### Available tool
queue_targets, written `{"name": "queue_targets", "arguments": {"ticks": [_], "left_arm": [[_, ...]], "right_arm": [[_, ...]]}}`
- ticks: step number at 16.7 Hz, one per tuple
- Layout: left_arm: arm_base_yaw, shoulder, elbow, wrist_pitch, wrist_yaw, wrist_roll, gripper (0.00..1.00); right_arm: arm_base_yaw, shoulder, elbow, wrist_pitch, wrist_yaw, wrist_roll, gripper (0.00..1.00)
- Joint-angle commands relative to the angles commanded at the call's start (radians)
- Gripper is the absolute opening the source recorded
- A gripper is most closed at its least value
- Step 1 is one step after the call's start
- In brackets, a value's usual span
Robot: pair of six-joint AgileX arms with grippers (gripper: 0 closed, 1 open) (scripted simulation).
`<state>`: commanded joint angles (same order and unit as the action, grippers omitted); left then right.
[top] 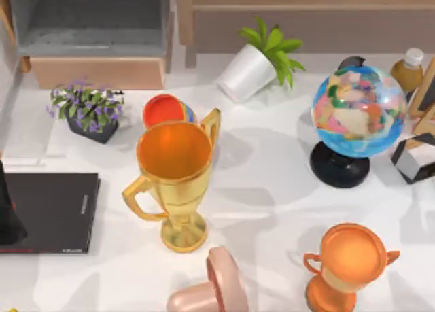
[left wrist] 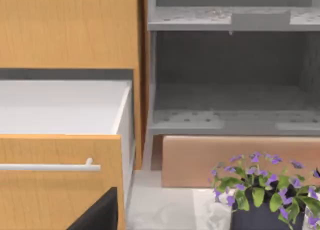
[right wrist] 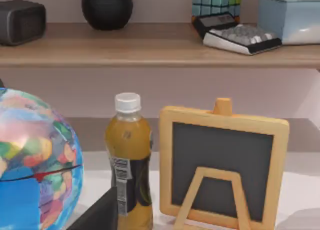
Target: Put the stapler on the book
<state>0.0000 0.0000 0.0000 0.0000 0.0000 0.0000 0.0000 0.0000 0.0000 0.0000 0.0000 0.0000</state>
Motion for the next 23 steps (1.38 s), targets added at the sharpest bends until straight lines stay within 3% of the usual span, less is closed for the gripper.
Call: {"name": "queue_targets", "arguments": {"ticks": [5, 9, 14, 23], "left_arm": [[0.007, 0.056, 0.055, -0.030, -0.001, 0.000, 1.00], [0.035, 0.266, 0.263, -0.142, -0.004, -0.001, 1.00], [0.092, 0.692, 0.682, -0.375, -0.005, 0.000, 1.00], [0.217, 1.643, 1.631, -0.912, 0.002, 0.009, 1.00]], "right_arm": [[0.000, 0.000, 0.000, 0.000, 0.000, 0.000, 1.00], [0.000, 0.000, 0.000, 0.000, 0.000, 0.000, 1.00], [0.000, 0.000, 0.000, 0.000, 0.000, 0.000, 1.00], [0.000, 0.000, 0.000, 0.000, 0.000, 0.000, 1.00]]}}
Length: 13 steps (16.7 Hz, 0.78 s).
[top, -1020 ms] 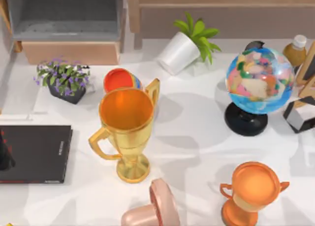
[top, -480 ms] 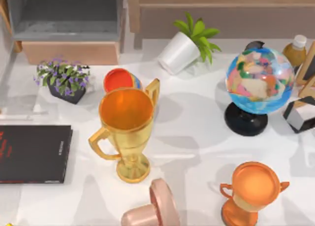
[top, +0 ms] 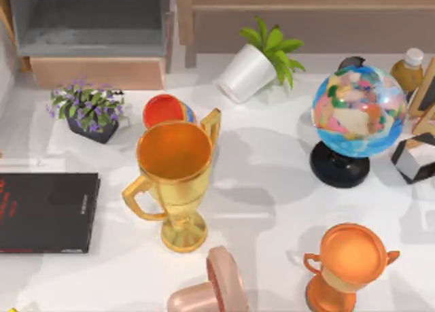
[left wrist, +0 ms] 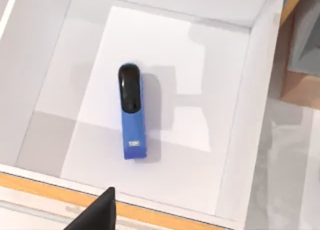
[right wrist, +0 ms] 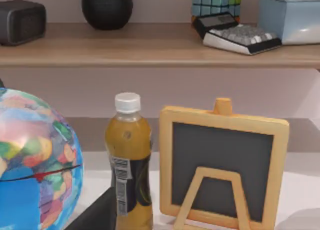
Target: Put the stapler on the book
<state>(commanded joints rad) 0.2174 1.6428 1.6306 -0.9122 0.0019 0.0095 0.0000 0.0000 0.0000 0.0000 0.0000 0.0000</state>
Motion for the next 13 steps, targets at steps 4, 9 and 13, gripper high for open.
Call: {"name": "queue_targets", "arguments": {"ticks": [4, 9, 13], "left_arm": [[0.049, 0.399, 0.397, -0.221, 0.002, 0.005, 1.00], [0.090, 0.793, 0.786, -0.429, 0.004, 0.007, 1.00], [0.101, 0.974, 0.962, -0.518, 0.006, 0.006, 1.00]], "right_arm": [[0.000, 0.000, 0.000, 0.000, 0.000, 0.000, 1.00], [0.000, 0.000, 0.000, 0.000, 0.000, 0.000, 1.00], [0.000, 0.000, 0.000, 0.000, 0.000, 0.000, 1.00]]}}
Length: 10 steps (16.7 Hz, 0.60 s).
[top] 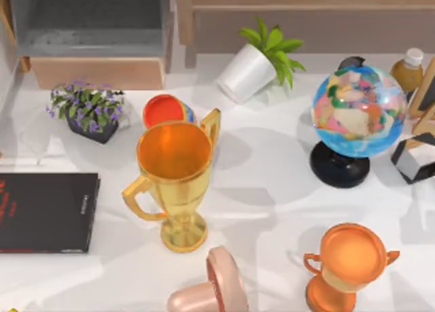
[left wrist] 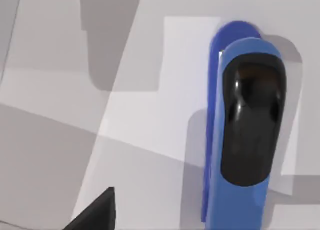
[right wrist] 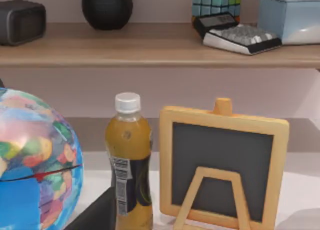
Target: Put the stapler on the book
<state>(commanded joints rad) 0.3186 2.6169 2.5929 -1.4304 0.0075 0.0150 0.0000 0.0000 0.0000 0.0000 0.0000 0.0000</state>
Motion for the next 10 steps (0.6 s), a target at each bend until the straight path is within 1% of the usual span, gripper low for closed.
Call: {"name": "queue_targets", "arguments": {"ticks": [2, 10], "left_arm": [[-0.002, 0.033, 0.032, -0.016, 0.001, 0.000, 1.00], [-0.002, 0.031, 0.024, -0.011, 0.001, 0.002, 1.00]], "right_arm": [[0.000, 0.000, 0.000, 0.000, 0.000, 0.000, 1.00], [0.000, 0.000, 0.000, 0.000, 0.000, 0.000, 1.00]]}}
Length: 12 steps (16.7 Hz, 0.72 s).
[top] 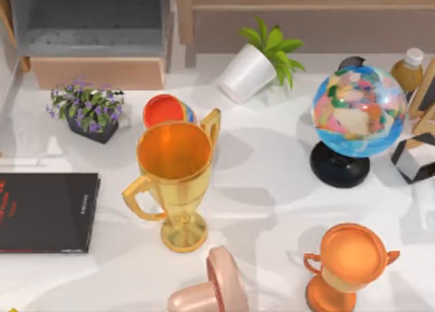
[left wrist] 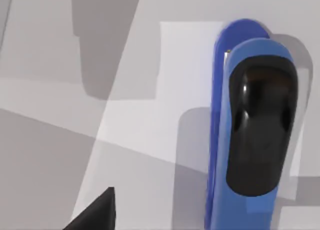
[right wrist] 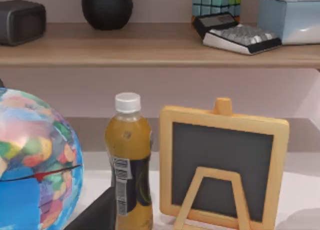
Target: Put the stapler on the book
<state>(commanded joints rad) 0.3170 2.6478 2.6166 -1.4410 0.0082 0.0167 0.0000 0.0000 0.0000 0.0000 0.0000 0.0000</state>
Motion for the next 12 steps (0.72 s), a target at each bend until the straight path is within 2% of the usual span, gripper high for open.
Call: {"name": "queue_targets", "arguments": {"ticks": [12], "left_arm": [[0.015, -0.032, -0.145, 0.114, 0.001, 0.012, 1.00]], "right_arm": [[0.000, 0.000, 0.000, 0.000, 0.000, 0.000, 1.00]]}}
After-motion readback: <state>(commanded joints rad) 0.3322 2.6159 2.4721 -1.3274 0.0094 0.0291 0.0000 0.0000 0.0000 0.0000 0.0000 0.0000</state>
